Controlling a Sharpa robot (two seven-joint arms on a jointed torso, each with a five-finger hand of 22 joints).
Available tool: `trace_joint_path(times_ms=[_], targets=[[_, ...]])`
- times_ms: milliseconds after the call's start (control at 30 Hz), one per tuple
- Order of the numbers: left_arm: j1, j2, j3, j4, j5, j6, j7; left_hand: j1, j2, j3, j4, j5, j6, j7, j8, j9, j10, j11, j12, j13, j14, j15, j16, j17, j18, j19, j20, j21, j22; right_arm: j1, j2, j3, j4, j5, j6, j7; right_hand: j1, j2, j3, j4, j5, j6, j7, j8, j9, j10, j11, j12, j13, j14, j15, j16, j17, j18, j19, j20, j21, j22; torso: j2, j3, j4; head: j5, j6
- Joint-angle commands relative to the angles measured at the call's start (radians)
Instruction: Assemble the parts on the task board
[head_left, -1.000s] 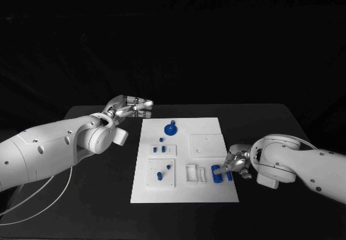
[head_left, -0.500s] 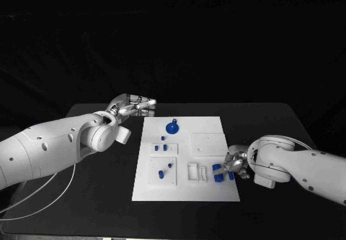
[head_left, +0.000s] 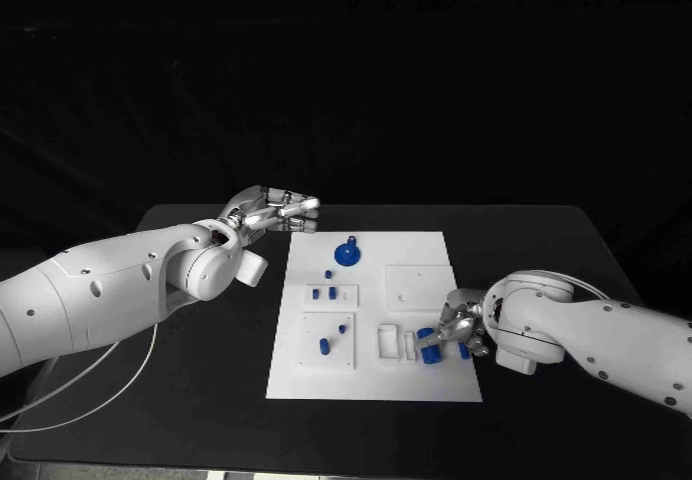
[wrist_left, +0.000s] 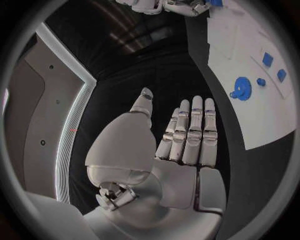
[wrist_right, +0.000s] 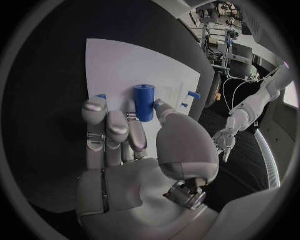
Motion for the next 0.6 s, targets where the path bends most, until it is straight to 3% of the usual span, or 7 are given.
trace_joint_path(times_ms=[33, 367, 600], targets=[[0.000, 0.002, 0.001, 0.003, 0.011, 0.031, 0.006, -0.008, 0.002, -0.004, 0.000, -0.003, -0.005, 0.000, -0.001, -0.001, 0.009, 0.000, 0.006, 0.001, -0.007, 0.003, -0.003, -0.001, 0.005, 0.005, 0.002, 0.004, -0.001, -0.012, 0.012, -0.016, -0.008, -0.017, 0.012, -0.067, -0.002, 0.015, 0.000, -0.014, 0.006, -0.001, 0.000, -0.003, -0.435, -0.001, 0.001, -0.005, 0.069, 0.000, 0.003, -0.006, 0.000, 0.003, 0.048, 0.006, -0.005, 0.002, 0.001, -0.0008, -0.0006, 0.003, -0.003], [0.000, 0.004, 0.001, 0.002, 0.009, 0.034, 0.003, -0.006, 0.006, -0.007, -0.005, -0.002, 0.000, 0.000, -0.001, 0.000, 0.012, -0.001, 0.005, 0.001, -0.007, 0.003, -0.003, -0.001, 0.005, 0.005, 0.002, 0.005, -0.005, -0.013, 0.029, -0.042, -0.008, -0.014, 0.028, -0.067, -0.010, 0.030, -0.004, -0.053, 0.023, 0.004, -0.002, -0.003, -0.440, -0.002, 0.000, -0.005, 0.069, 0.000, 0.003, -0.007, -0.002, 0.002, 0.049, 0.006, -0.007, 0.005, 0.000, 0.0000, -0.0007, 0.003, -0.009], [0.000, 0.005, 0.001, 0.002, 0.006, 0.034, 0.000, -0.005, 0.005, -0.007, -0.007, -0.001, -0.001, 0.000, -0.001, 0.000, 0.012, -0.001, 0.005, 0.001, -0.007, 0.003, -0.003, -0.001, 0.005, 0.005, 0.002, 0.005, -0.005, -0.014, 0.031, -0.051, -0.006, -0.010, 0.022, -0.067, -0.008, 0.025, -0.003, -0.058, 0.030, -0.003, 0.001, -0.003, -0.443, -0.004, 0.001, -0.009, 0.066, 0.000, 0.005, -0.008, -0.003, 0.002, 0.048, 0.008, -0.009, 0.005, 0.000, -0.0005, -0.0007, 0.004, -0.013]])
